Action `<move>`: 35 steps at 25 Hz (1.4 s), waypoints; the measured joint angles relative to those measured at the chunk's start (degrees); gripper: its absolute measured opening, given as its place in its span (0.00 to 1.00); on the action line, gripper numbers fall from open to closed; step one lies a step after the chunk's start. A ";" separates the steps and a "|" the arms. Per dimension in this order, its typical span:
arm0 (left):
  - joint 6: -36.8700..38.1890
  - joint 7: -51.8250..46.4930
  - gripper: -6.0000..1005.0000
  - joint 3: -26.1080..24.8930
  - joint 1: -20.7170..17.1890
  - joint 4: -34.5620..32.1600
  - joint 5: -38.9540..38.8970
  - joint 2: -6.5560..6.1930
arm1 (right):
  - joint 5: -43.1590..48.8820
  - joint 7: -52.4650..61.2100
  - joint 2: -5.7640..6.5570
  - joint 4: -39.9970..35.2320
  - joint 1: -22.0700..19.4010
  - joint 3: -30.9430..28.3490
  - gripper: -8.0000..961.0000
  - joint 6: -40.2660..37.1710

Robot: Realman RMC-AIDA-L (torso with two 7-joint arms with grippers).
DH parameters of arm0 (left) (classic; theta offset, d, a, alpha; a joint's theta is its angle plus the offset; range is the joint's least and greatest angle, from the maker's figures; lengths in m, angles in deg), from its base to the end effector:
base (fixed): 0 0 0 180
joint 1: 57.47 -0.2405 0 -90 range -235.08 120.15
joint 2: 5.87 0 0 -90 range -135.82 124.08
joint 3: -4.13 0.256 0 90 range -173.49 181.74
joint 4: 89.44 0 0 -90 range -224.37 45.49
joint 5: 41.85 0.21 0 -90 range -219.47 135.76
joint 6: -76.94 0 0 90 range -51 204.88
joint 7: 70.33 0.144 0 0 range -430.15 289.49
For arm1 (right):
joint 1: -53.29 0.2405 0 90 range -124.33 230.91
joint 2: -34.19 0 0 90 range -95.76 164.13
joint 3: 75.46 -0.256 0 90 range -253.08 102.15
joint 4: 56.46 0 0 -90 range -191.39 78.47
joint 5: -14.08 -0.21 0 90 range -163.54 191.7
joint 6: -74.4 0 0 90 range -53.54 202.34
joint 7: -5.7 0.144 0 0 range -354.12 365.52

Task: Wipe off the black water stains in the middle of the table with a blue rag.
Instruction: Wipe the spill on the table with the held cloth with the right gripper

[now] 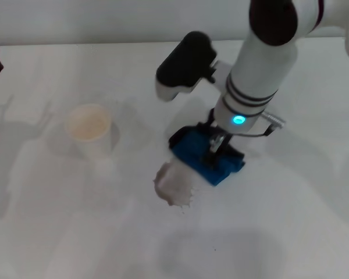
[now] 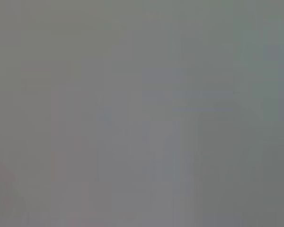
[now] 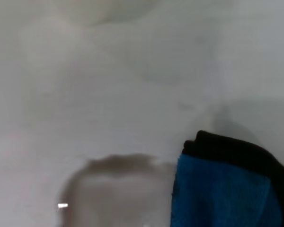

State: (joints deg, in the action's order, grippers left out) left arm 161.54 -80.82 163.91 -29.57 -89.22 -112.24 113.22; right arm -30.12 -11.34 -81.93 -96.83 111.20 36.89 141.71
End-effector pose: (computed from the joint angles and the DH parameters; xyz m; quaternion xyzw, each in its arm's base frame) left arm -0.3046 0.3231 0.0093 -0.7126 -0.1033 -0.3580 0.5945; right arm 0.1711 0.3797 -0.0993 -0.8907 0.2990 -0.3016 0.1623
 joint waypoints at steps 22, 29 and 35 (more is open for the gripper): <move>-0.17 2.77 0.88 0.00 -0.58 -2.16 -0.06 0.00 | -8.99 2.74 -0.10 -11.70 0.91 15.65 0.09 0.97; -0.23 2.86 0.88 -0.40 -1.63 -1.79 -0.46 -0.03 | -4.69 -1.39 -0.07 -2.21 2.33 7.30 0.09 -3.01; 0.09 1.39 0.88 -0.62 -6.44 -1.56 -3.07 -0.29 | 1.82 -1.98 0.20 0.94 2.13 0.17 0.09 -3.14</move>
State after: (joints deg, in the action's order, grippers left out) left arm 161.63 -79.43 163.29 -36.01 -90.78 -115.30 112.94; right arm -28.30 -13.32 -81.74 -95.89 113.32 37.05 138.57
